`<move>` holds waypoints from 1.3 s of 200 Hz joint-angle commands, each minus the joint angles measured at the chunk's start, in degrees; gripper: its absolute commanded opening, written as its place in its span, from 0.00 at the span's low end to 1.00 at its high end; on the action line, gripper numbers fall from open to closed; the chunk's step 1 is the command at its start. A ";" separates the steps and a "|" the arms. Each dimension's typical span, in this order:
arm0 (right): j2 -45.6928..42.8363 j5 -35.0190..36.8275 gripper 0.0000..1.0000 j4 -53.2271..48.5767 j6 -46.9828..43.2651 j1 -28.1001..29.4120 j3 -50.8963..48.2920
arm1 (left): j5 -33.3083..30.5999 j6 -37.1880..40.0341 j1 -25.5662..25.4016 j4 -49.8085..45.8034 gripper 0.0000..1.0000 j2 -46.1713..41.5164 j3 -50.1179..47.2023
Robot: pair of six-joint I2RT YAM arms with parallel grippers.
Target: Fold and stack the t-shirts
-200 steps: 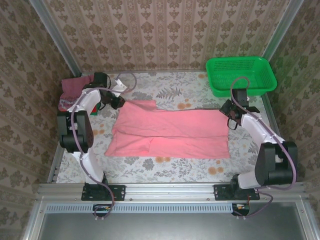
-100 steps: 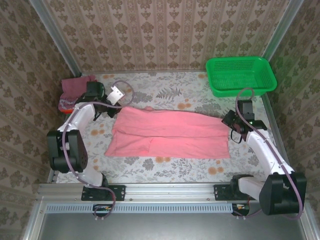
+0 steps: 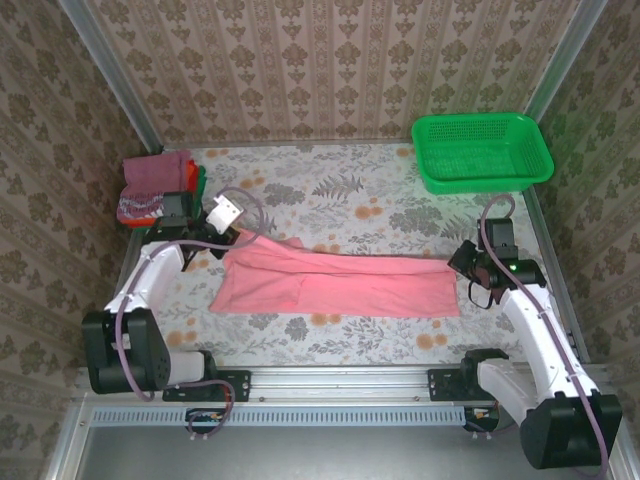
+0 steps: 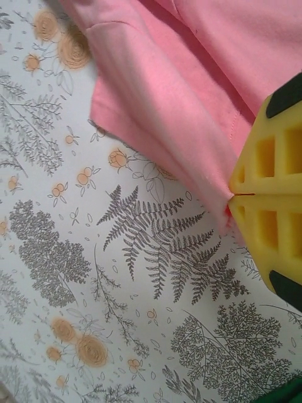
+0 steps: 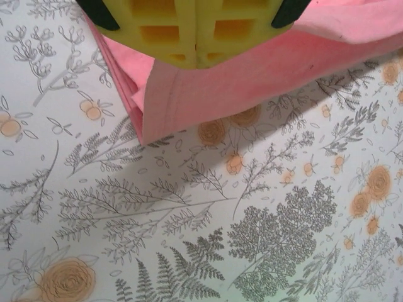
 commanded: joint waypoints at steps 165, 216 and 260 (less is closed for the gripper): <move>0.58 2.38 0.00 -9.85 -0.64 -1.88 -3.39 | -12.11 -12.42 -5.67 -16.35 0.00 -17.48 -4.52; 5.59 2.19 0.00 -8.08 -0.71 -1.96 -3.56 | -20.02 -11.98 -9.00 -22.70 0.00 -17.22 -5.55; 7.63 2.80 0.00 -6.70 -0.49 -1.97 -4.49 | -21.21 -10.05 -9.00 -28.94 0.00 -18.38 -7.05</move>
